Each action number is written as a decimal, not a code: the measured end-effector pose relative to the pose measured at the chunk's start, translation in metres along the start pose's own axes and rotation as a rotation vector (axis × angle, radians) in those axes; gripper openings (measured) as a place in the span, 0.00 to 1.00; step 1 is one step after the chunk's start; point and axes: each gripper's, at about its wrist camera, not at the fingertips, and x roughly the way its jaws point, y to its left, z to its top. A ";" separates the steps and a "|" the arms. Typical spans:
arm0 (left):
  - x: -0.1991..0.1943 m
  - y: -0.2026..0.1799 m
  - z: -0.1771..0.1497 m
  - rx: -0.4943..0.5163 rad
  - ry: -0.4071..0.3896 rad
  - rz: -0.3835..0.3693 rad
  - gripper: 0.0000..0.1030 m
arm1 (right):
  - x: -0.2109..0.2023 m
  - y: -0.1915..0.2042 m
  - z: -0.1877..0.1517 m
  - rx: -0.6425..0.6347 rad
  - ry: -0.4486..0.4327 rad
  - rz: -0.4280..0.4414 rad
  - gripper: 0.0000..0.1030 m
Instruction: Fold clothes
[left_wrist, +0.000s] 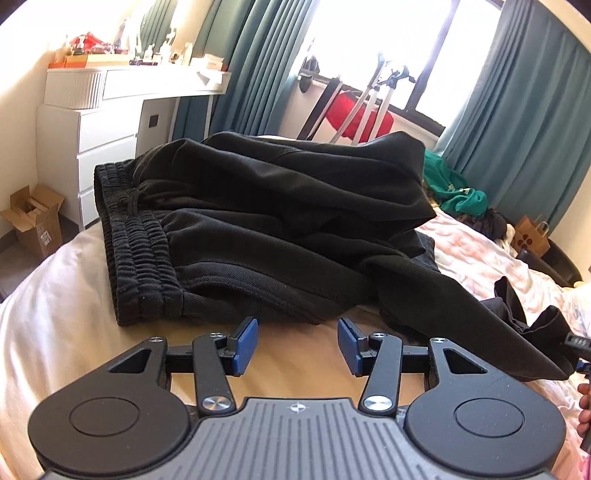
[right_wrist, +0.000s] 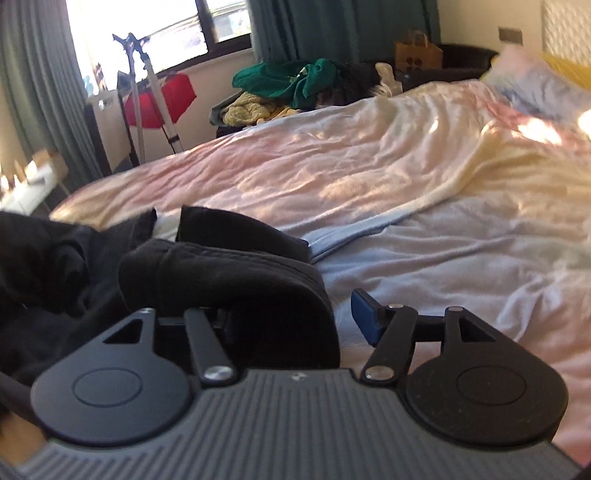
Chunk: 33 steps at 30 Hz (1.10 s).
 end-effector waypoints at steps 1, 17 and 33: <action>0.001 0.001 0.000 -0.005 0.004 -0.001 0.49 | 0.002 0.007 -0.001 -0.073 -0.008 -0.023 0.62; 0.008 0.002 0.000 -0.008 0.007 0.003 0.50 | 0.006 -0.017 0.015 0.129 -0.159 0.049 0.11; 0.019 0.034 0.008 -0.246 0.109 -0.082 0.66 | 0.033 -0.156 -0.074 1.185 -0.101 0.138 0.10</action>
